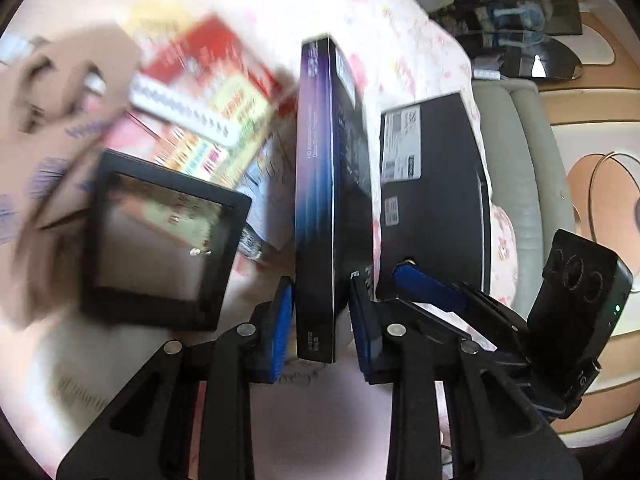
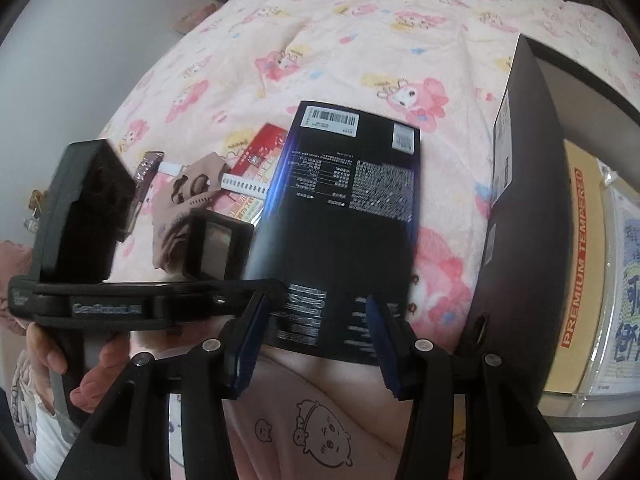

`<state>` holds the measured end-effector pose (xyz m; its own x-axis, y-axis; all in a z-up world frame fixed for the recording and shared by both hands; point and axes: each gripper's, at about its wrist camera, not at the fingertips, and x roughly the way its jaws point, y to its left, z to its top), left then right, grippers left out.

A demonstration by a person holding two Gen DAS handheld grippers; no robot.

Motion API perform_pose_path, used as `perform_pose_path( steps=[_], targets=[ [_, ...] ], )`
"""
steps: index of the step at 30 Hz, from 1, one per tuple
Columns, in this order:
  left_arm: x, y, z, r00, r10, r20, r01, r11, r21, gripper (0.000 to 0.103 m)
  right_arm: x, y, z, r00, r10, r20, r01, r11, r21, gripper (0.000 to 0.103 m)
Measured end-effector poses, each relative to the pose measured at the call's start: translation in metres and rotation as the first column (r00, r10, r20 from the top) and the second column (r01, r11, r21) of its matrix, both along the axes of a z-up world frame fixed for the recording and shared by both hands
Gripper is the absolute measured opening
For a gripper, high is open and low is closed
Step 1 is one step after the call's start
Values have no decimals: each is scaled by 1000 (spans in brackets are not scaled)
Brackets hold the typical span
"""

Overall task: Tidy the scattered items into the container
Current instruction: 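Lift the Smart Devil box upright off the bed with the left tool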

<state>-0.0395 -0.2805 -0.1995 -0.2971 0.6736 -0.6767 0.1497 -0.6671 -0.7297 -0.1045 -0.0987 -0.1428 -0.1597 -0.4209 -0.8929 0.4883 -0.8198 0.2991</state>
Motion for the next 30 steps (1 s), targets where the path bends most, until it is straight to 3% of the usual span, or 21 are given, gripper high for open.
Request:
perform_pose_path(
  steps=[4, 7, 10, 13, 17, 19, 25, 30],
  targets=[
    [20, -25, 25, 996, 81, -49, -80, 996, 27, 20, 5, 1, 3, 1000, 15, -5, -15, 1000, -19, 47],
    [31, -31, 34, 993, 101, -64, -102, 995, -14, 19, 5, -4, -5, 1000, 25, 9, -25, 1000, 4, 47],
    [34, -36, 26, 992, 118, -46, -118, 993, 8, 20, 2, -10, -21, 998, 38, 57, -41, 998, 44, 49],
    [34, -39, 7, 991, 133, -13, -132, 991, 26, 24, -6, -12, -37, 991, 52, 120, -54, 998, 15, 49],
    [31, -41, -22, 990, 132, 51, -133, 991, 22, 31, -15, -12, -52, 965, 99, 241, -73, 991, -116, 50],
    [31, -40, -25, 991, 129, 45, -130, 991, 31, 31, -15, -14, -59, 958, 108, 264, -76, 989, -127, 50],
    [27, -43, 3, 986, 167, -17, -166, 985, 38, 26, -18, -8, -48, 968, 93, 231, -43, 976, -213, 52],
    [32, -38, 47, 983, 155, -103, -150, 987, 54, 25, -12, 11, -14, 975, 81, 208, -8, 943, -331, 52]
  ],
)
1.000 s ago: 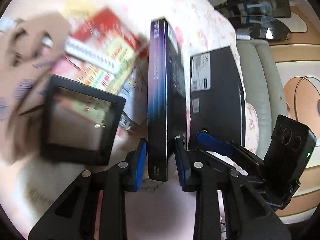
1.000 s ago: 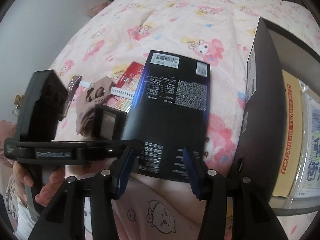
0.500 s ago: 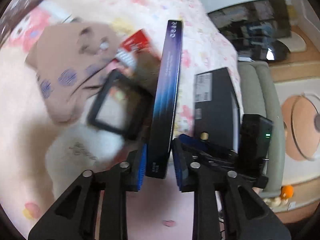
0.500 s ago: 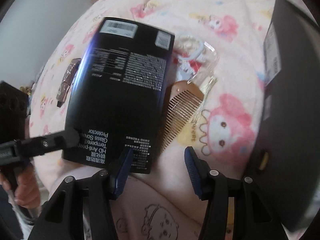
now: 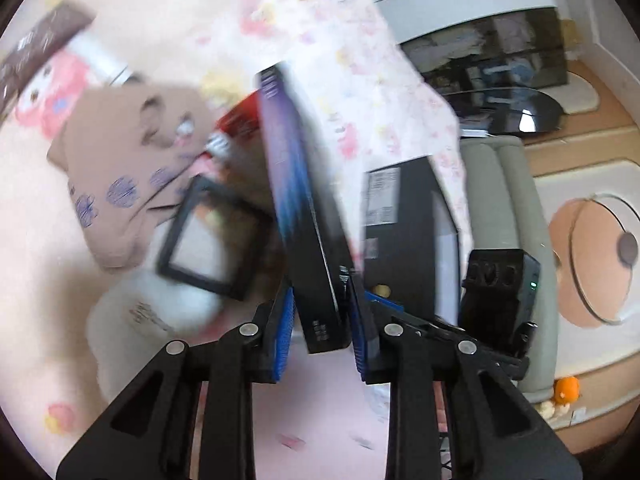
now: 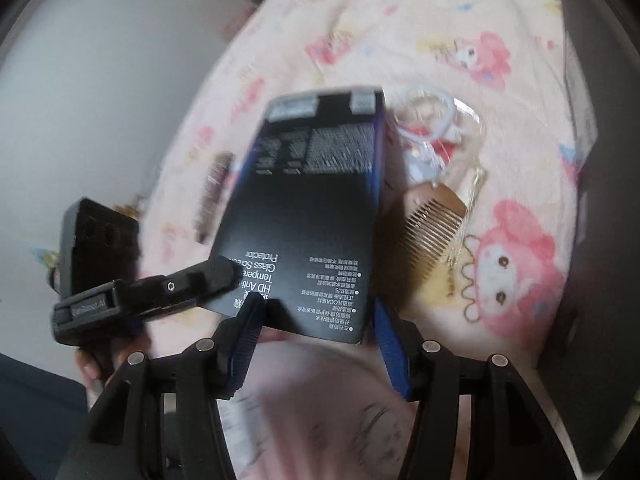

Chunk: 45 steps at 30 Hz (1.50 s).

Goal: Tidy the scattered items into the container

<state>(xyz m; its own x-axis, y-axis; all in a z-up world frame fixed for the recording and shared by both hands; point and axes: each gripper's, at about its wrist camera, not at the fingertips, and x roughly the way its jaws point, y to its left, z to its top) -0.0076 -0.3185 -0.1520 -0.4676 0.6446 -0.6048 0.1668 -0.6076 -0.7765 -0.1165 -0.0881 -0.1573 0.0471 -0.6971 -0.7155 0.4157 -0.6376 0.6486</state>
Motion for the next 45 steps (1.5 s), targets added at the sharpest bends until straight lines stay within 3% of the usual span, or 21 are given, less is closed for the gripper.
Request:
perform_pose_path(
  steps=[6, 11, 17, 22, 28, 32, 38, 43, 45],
  targets=[
    [20, 32, 64, 992, -74, -103, 70, 997, -43, 25, 32, 36, 59, 994, -24, -108, 19, 999, -43, 52],
    [42, 77, 82, 982, -145, -122, 142, 989, -35, 25, 70, 92, 82, 989, -80, -123, 71, 995, -77, 52],
    [57, 149, 69, 972, -220, -85, 225, 973, 49, 25, 120, 171, 80, 978, -171, -116, 167, 985, -44, 52],
    [67, 200, 57, 954, -292, -62, 296, 953, 65, 25, 150, 226, 76, 962, -247, -116, 249, 969, -2, 52],
    [91, 236, 50, 938, -345, -18, 345, 932, 112, 25, 176, 277, 81, 940, -315, -129, 322, 946, 36, 52],
    [101, 239, 52, 936, -351, -9, 349, 928, 128, 27, 199, 288, 88, 940, -326, -99, 330, 943, 32, 52],
    [100, 240, 42, 929, -370, 19, 365, 924, 116, 28, 205, 290, 73, 939, -339, -56, 340, 940, 17, 52],
    [88, 241, 24, 929, -358, 97, 351, 933, 75, 46, 197, 297, 71, 940, -338, -48, 338, 941, -11, 51],
    [84, 242, 18, 929, -355, 107, 349, 935, 67, 47, 193, 294, 72, 940, -336, -65, 335, 942, -17, 51]
  ],
)
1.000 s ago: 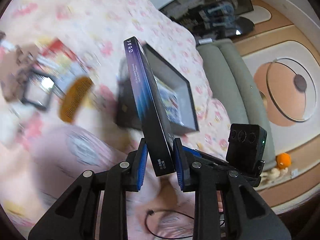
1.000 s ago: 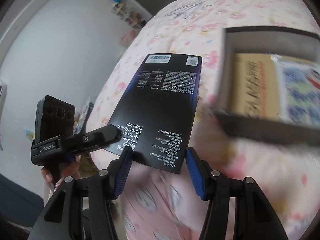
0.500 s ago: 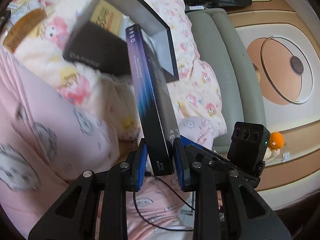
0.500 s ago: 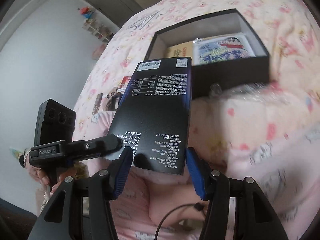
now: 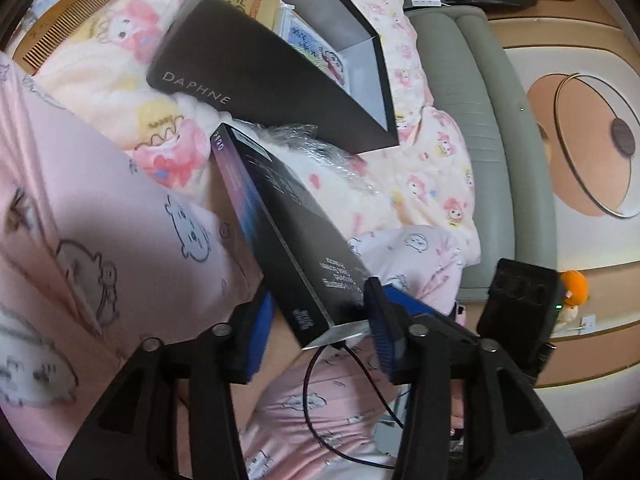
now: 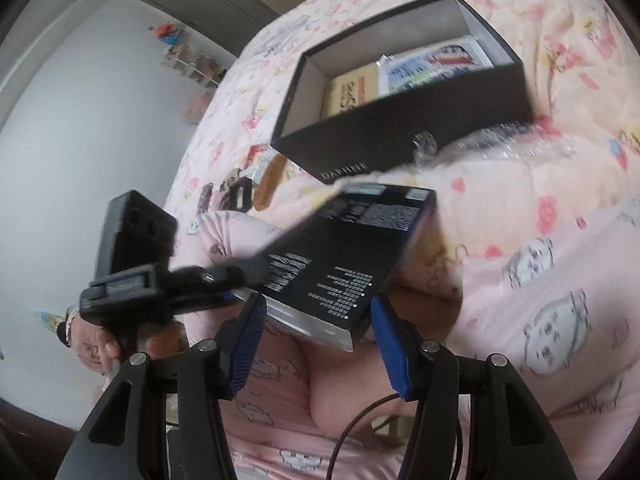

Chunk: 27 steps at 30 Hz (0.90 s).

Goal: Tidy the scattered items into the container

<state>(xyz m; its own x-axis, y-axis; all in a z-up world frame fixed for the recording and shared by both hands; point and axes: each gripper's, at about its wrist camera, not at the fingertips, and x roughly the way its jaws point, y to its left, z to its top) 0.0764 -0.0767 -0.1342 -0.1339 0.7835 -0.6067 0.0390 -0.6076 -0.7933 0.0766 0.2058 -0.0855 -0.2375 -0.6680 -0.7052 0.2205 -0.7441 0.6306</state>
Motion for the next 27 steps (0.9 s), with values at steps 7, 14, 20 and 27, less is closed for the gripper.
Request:
perform_pose_path(
  steps=[7, 14, 20, 27],
  targets=[
    [5, 4, -7, 999, -42, 20, 42, 999, -7, 48, -17, -3, -7, 1000, -3, -4, 3, 1000, 15, 51],
    [11, 15, -11, 997, -78, 28, 81, 991, -107, 48, -26, -4, -3, 999, 19, -31, -18, 999, 46, 51],
    [9, 5, -17, 999, -36, 39, 40, 992, -123, 48, -21, 17, -41, 994, -27, 109, 13, 992, 124, 51],
    [4, 3, -11, 1000, -18, 12, 19, 988, -153, 48, -24, -7, -80, 967, 56, 247, -77, 994, 74, 52]
  ],
)
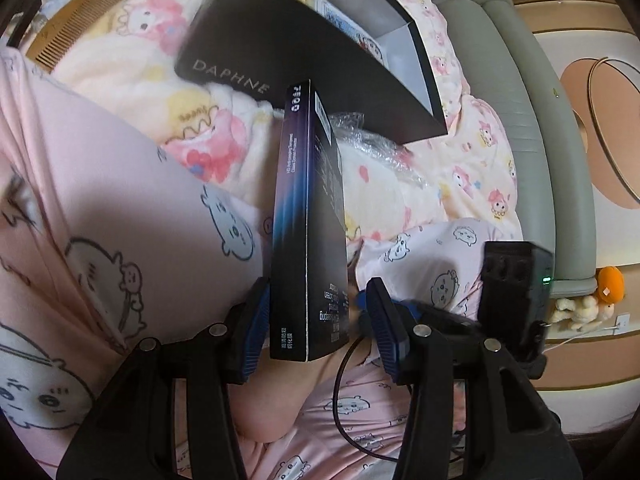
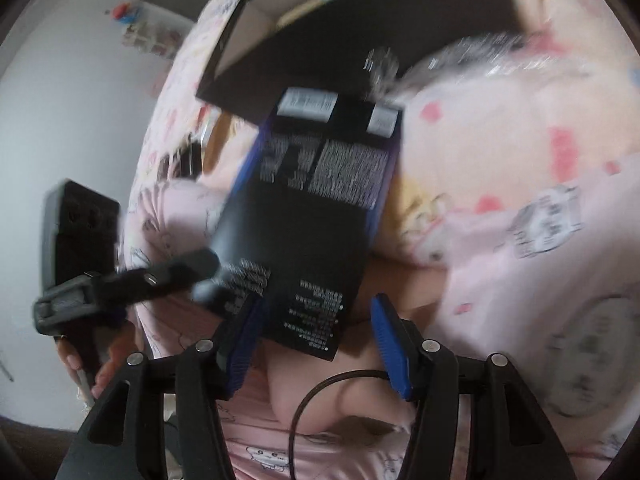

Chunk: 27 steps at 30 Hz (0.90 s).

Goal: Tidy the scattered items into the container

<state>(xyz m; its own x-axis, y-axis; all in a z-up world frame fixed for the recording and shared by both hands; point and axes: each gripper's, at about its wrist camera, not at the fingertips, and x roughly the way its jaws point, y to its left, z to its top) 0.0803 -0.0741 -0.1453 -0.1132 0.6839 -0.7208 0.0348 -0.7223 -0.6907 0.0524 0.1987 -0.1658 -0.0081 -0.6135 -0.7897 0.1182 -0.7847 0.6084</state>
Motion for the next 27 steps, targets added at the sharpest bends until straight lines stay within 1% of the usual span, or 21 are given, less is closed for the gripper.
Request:
perform_pose_path(
  steps=[3, 4, 5, 6, 9, 13, 14, 15, 17, 18, 19, 21, 22, 23, 25, 27],
  targets=[
    [-1, -1, -3, 1000, 5, 3, -5, 1000, 11, 48, 2, -14, -6, 997, 77, -11, -76, 996, 54, 53],
    [-1, -1, -3, 1000, 6, 2, -6, 1000, 10, 48, 3, -17, -6, 995, 94, -17, -93, 994, 58, 56],
    [-1, 0, -4, 1000, 7, 2, -7, 1000, 13, 48, 3, -19, -6, 995, 102, -17, -102, 994, 44, 60],
    [-2, 0, -5, 1000, 9, 5, -9, 1000, 15, 48, 2, -20, -6, 994, 104, -15, -104, 994, 24, 61],
    [-2, -2, -2, 1000, 10, 10, -10, 1000, 20, 48, 2, -19, -7, 996, 92, -6, -92, 996, 3, 62],
    [2, -7, 8, 1000, -14, -25, 13, 999, -45, 48, 1, -21, -9, 998, 67, -5, -67, 998, 0, 62],
    [3, -7, 10, 999, -23, -26, 21, 998, -56, 48, -1, -23, -13, 997, 73, 7, -73, 997, -17, 66],
    [4, -7, 11, 999, -31, -25, 30, 997, -67, 48, -4, -26, -16, 997, 80, 17, -79, 996, -32, 69],
    [9, -6, 13, 998, -47, -30, 44, 995, -94, 46, -7, -31, -18, 996, 90, 15, -89, 995, -51, 78],
    [11, -5, 13, 998, -55, -32, 51, 993, -107, 46, -8, -32, -18, 996, 90, 15, -89, 994, -60, 78],
    [13, -4, 13, 997, -63, -35, 59, 992, -114, 46, -9, -31, -18, 997, 82, 13, -81, 994, -69, 78],
    [17, -3, 13, 997, -70, -38, 66, 992, -111, 46, -8, -26, -16, 999, 49, 2, -49, 996, -77, 70],
    [17, -3, 14, 997, -69, -40, 65, 993, -100, 46, -8, -23, -13, 1000, 30, -6, -30, 997, -72, 63],
    [16, -3, 15, 997, -65, -42, 61, 994, -87, 46, -7, -18, -9, 1000, 9, -17, -10, 997, -73, 61],
    [15, -1, 20, 996, -62, -57, 58, 996, -66, 46, -7, -9, 4, 998, -26, -53, 22, 997, -77, 59],
    [11, 3, 31, 993, -67, -93, 62, 997, -50, 46, -7, -2, 25, 992, -51, -117, 42, 996, -78, 58]
  ],
)
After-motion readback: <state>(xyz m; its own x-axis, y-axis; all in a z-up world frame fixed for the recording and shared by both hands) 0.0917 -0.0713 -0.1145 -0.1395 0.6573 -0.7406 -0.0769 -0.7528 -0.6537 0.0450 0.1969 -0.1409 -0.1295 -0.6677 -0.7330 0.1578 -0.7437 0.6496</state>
